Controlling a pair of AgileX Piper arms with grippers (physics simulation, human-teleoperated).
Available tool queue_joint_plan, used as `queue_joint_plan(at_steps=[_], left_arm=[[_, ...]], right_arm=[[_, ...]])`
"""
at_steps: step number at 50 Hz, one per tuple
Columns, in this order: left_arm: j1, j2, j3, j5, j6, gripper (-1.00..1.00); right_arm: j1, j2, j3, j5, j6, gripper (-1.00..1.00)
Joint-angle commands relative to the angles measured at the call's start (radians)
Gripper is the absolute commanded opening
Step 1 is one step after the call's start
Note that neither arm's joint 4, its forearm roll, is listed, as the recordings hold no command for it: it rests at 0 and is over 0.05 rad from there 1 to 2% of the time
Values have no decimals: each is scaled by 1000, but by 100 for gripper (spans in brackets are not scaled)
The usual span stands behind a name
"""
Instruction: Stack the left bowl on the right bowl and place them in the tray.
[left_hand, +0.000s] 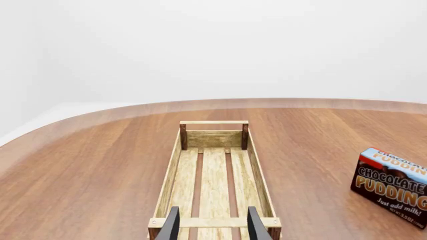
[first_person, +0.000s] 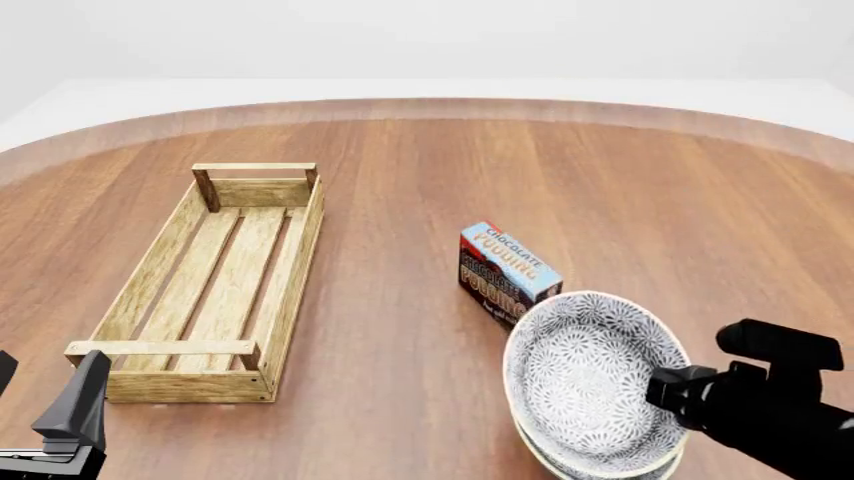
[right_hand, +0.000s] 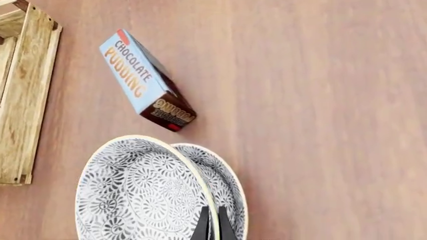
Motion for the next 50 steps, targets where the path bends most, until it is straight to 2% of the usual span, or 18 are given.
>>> queue_joint_plan(at_steps=[1, 21, 22, 43, 47, 50], left_arm=[[0, 0, 0, 0, 0, 100], [0, 0, 0, 0, 0, 100], [0, 0, 0, 0, 0, 100], [0, 0, 0, 0, 0, 100], [0, 0, 0, 0, 0, 100], [0, 0, 0, 0, 0, 100]], right_arm=[[-4, -1, 43, -39, 15, -100], [-14, 9, 62, -66, 6, -100], [-16, 1, 54, -59, 2, 100], [2, -32, 32, -30, 10, 100], [-17, -46, 6, 6, -11, 100], [-53, -48, -39, 55, -66, 100]])
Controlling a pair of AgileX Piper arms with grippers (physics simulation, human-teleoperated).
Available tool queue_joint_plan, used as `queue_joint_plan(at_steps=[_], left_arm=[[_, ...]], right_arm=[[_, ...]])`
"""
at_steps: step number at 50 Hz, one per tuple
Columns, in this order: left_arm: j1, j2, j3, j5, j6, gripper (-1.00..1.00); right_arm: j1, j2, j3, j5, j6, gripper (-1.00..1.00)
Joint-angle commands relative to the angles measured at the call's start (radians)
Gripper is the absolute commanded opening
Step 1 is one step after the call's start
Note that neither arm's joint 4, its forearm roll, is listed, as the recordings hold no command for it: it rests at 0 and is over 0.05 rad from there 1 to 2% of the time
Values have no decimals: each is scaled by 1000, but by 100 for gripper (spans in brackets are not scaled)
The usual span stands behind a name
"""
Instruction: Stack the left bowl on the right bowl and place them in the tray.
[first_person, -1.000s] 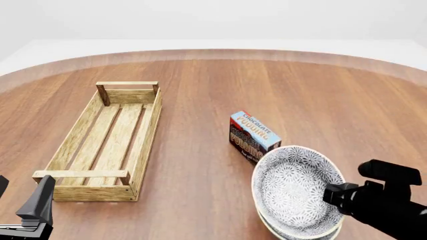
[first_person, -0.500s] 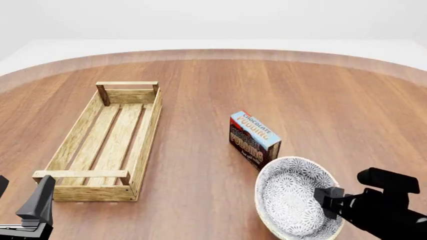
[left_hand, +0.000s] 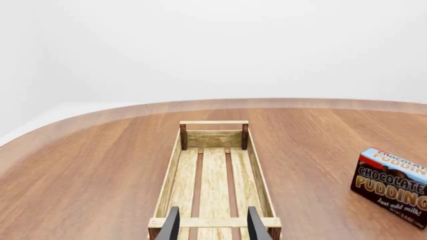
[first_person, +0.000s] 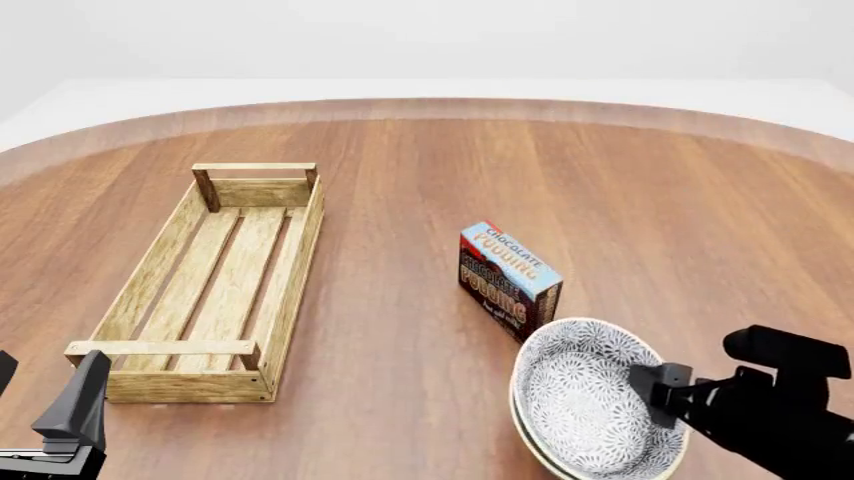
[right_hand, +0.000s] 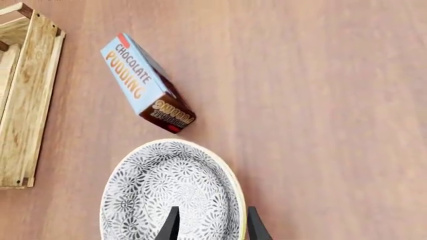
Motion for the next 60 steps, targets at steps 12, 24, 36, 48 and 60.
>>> queue_joint_plan(at_steps=[12, 24, 36, 48, 60], left_arm=[[0, 0, 0, 0, 0, 100], [0, 0, 0, 0, 0, 100], [0, 0, 0, 0, 0, 100], [0, 0, 0, 0, 0, 100], [0, 0, 0, 0, 0, 100]], right_arm=[[-186, 55, -195, 177, -301, 100], [-179, 111, -144, 124, -330, 100], [-146, 168, -83, 34, -322, 100], [-133, 222, -35, -49, -310, 100], [-97, 292, 45, -170, -268, 100]])
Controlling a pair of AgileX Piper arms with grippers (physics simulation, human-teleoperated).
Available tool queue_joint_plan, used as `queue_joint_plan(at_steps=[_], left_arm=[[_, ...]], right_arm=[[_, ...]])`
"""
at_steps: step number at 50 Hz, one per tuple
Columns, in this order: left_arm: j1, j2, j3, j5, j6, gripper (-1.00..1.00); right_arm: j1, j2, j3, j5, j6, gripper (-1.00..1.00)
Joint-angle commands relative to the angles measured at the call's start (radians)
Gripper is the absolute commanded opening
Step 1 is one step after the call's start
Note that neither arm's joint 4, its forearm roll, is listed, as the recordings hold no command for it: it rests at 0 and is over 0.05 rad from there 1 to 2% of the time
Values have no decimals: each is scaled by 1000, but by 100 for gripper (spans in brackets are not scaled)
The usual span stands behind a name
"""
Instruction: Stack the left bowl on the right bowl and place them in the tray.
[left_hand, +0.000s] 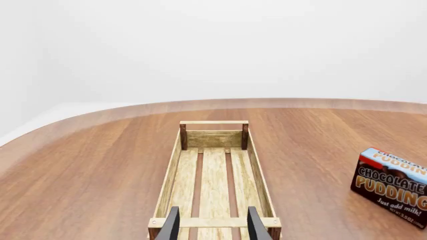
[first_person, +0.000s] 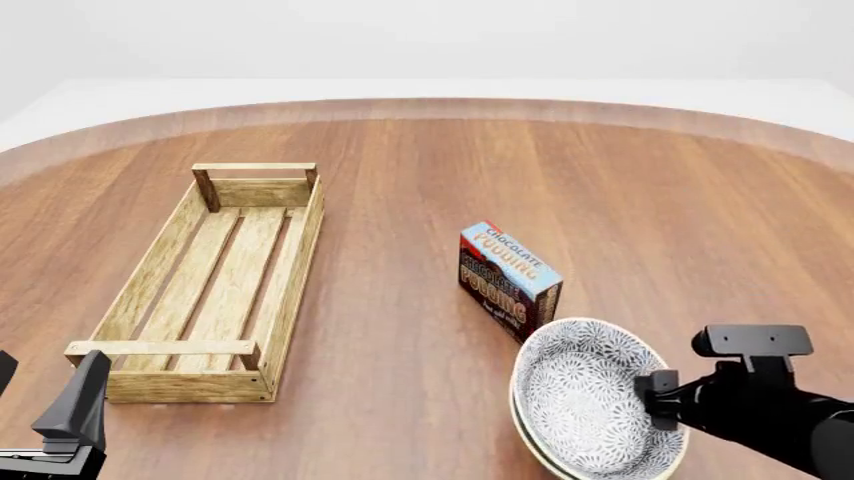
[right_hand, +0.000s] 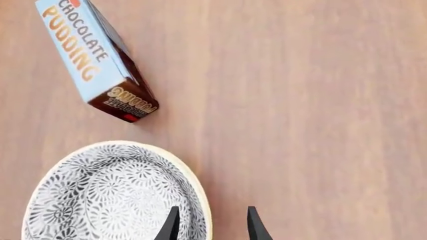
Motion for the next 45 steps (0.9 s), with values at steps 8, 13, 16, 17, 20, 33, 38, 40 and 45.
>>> queue_joint_plan(at_steps=[8, 13, 16, 17, 20, 33, 38, 40, 45], left_arm=[[0, 0, 0, 0, 0, 100], [0, 0, 0, 0, 0, 100], [0, 0, 0, 0, 0, 100], [0, 0, 0, 0, 0, 100], [0, 0, 0, 0, 0, 100], [0, 0, 0, 0, 0, 100], [0, 0, 0, 0, 0, 100], [0, 0, 0, 0, 0, 100], [0, 0, 0, 0, 0, 100]], right_arm=[[33, 63, 74, -110, 40, 100], [35, 62, 78, -112, 44, 100], [32, 60, 78, -110, 45, 100], [33, 59, 79, -111, 45, 100], [36, 55, 83, -111, 48, 100], [80, -53, 84, -50, 114, -100], [95, -106, 65, -9, 139, -100], [114, -162, 54, 26, 172, -100], [139, -342, -52, 193, 210, -100]])
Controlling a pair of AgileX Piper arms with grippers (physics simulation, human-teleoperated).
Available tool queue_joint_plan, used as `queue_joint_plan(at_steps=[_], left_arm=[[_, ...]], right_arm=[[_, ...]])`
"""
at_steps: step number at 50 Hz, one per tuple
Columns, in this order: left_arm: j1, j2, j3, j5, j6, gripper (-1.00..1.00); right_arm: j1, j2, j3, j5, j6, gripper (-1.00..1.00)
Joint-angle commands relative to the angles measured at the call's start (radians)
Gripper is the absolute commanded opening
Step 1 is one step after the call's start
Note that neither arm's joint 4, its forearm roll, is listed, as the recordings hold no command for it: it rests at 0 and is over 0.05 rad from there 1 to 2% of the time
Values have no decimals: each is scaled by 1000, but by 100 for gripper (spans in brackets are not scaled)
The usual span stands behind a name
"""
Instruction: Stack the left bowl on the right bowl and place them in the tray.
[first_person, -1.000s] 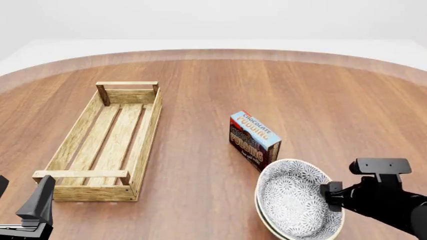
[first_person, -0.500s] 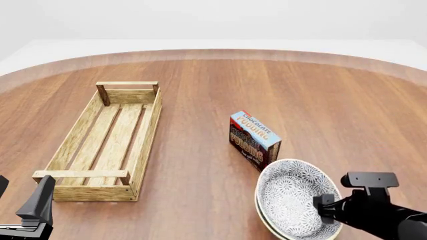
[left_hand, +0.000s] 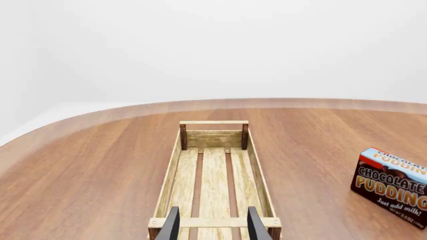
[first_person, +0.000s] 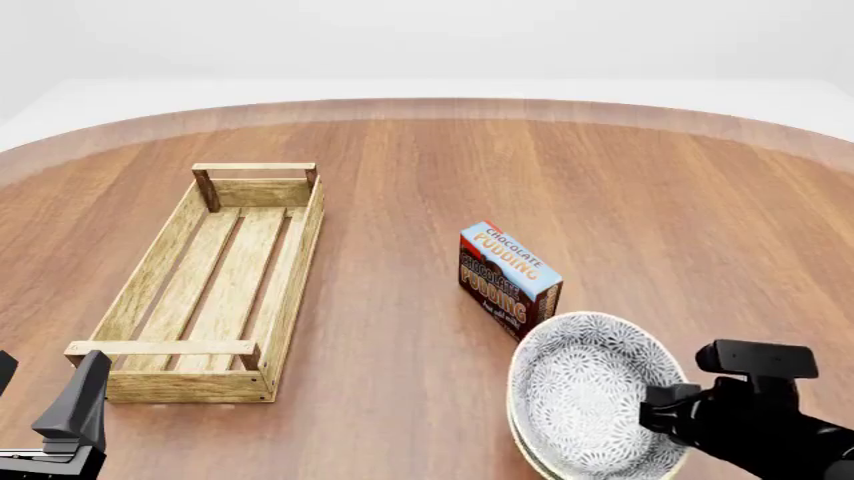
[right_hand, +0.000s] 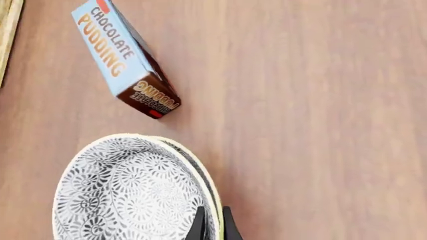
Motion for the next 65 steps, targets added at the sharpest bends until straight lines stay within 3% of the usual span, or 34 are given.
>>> queue_joint_plan(at_steps=[1, 5, 6, 7, 9, 15, 20, 28, 36, 38, 43, 52, 65], left_arm=[[0, 0, 0, 0, 0, 100], [0, 0, 0, 0, 0, 100], [0, 0, 0, 0, 0, 100], [0, 0, 0, 0, 0, 100], [0, 0, 0, 0, 0, 100], [0, 0, 0, 0, 0, 100], [0, 0, 0, 0, 0, 100], [0, 0, 0, 0, 0, 100], [0, 0, 0, 0, 0, 100], [0, 0, 0, 0, 0, 100], [0, 0, 0, 0, 0, 100], [0, 0, 0, 0, 0, 100], [0, 0, 0, 0, 0, 100]], right_arm=[[69, -285, -139, 242, 105, -100], [72, -359, -333, 382, 106, -100], [72, -359, -333, 383, 106, -100], [74, -364, -437, 429, 91, -100], [80, -358, -514, 462, 86, -100], [64, -290, -680, 494, 54, -100], [71, -216, -808, 490, 66, -100], [88, -70, -902, 416, 56, -100], [182, 70, -1043, 412, 18, -100], [205, 154, -1122, 408, 8, -100], [252, 265, -1215, 383, 18, -100], [342, 377, -1277, 334, 40, -100], [407, 479, -1314, 269, 60, -100]])
